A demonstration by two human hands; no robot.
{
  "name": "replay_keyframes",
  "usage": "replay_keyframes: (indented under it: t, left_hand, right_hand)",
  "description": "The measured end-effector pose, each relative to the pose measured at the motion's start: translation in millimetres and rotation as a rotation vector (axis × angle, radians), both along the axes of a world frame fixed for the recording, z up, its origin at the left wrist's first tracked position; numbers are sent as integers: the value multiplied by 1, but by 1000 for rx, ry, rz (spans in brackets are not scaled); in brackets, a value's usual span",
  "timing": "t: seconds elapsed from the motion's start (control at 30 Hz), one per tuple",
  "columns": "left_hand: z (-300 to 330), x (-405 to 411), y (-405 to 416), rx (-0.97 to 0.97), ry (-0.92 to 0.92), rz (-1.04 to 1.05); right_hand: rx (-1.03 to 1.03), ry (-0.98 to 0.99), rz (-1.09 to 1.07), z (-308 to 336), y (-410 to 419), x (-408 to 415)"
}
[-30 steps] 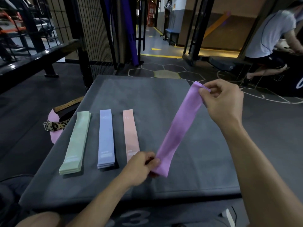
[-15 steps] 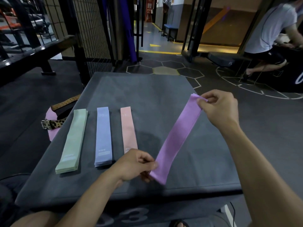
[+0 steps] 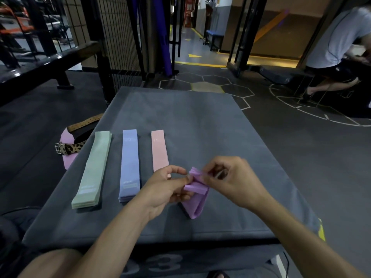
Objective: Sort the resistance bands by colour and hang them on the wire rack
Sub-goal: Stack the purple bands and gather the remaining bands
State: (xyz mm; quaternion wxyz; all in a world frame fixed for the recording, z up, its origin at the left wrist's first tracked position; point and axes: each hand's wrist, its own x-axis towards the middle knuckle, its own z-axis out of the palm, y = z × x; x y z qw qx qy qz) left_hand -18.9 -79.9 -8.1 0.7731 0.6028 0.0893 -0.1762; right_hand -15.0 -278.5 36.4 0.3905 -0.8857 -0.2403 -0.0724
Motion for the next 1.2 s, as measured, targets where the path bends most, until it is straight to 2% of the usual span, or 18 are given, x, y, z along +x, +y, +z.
replay_keyframes:
  t: [0.53,0.77,1.0,1.2]
  left_hand:
    - [0,5,-2,76,9,0]
    - [2,4,-2,85,3,27]
    - [6,1,-3,87,18,49]
    - [11,-2,-5,-47,54,51]
  right_hand:
    - [-71,81,85,-7,2,-2]
    - [-72,-9,97,-7,3,-4]
    - [-158,-48,124,-5,7,-9]
    - [-307,-240,33,-14,16,-13]
